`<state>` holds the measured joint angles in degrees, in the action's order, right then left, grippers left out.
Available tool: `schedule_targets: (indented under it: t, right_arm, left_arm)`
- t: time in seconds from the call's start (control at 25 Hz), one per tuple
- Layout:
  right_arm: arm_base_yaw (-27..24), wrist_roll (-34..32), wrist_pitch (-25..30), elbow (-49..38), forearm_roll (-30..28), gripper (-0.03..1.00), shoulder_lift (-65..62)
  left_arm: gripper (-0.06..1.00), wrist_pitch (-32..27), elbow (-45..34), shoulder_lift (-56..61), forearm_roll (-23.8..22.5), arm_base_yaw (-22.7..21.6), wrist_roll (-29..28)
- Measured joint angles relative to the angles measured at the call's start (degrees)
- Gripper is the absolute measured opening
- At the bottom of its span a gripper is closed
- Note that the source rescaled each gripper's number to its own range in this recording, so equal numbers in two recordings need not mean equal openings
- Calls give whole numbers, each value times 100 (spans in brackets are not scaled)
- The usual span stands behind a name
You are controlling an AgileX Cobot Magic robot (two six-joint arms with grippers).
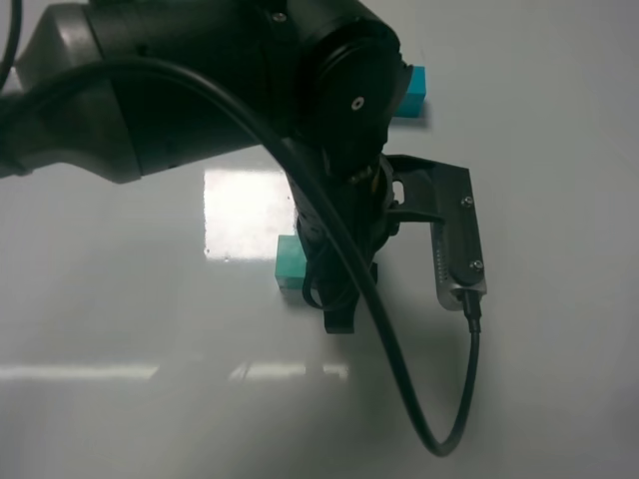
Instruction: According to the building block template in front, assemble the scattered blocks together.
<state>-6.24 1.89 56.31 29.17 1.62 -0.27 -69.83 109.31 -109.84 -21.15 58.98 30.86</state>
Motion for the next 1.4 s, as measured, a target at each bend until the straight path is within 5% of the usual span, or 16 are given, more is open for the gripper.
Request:
schedule_targets:
  t: [0.08, 0.28, 0.4, 1.4]
  right_arm:
    - [0, 0, 0, 0, 0, 87, 0]
    - [0, 0, 0, 0, 0, 87, 0]
    - [0, 0, 0, 0, 0, 87, 0]
    - [0, 0, 0, 0, 0, 87, 0]
  left_arm:
    - [12, -5, 0, 0, 0, 0, -6]
    - [47, -5, 0, 44, 106, 0, -6]
    - [55, -5, 0, 67, 119, 0, -6]
    - [51, -12, -397, 385, 40, -5, 119]
